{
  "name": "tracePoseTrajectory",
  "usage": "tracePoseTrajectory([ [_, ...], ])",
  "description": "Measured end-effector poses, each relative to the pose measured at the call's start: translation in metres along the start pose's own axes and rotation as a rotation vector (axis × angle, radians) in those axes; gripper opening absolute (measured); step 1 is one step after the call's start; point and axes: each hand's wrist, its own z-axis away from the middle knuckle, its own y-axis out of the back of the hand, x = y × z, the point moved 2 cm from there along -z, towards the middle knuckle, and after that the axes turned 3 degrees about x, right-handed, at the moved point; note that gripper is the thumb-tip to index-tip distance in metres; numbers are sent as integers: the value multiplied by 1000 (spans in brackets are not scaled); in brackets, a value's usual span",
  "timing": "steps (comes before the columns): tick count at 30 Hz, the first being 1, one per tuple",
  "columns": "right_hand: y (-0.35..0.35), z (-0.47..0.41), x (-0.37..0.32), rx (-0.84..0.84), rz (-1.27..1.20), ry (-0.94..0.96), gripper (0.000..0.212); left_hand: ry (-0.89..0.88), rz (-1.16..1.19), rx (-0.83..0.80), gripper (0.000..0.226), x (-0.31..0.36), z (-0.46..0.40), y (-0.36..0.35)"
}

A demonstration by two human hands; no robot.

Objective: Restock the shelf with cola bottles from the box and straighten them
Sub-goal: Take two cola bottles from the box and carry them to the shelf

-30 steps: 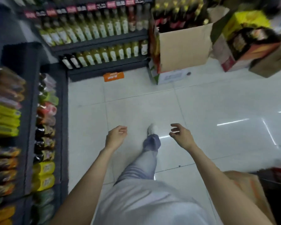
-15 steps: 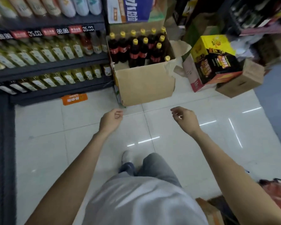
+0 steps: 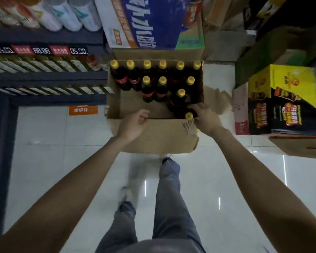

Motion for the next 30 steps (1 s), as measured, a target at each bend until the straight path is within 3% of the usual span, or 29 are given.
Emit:
tracePoseTrajectory([
  [6,-17,-67,33,-359,420,421,56,14,-71,-69,59,32,-85,-67],
  [10,-15,-100,43,-348,582,566,50,-13,-95,-45,76,42,-131,-100],
  [16,-37,-120,51,-406,704,686,49,-61,-85,-10,79,37,-161,-129],
  [22,-50,-123,61,-313,488,710,47,-104,-94,113,71,26,-150,-119],
  [27,-14,-111,64,-160,-5,458,63,-65,-27,318,68,17,-98,-78],
  [30,15,-81,34,-46,-201,404,68,-51,109,497,62,29,-48,-40],
])
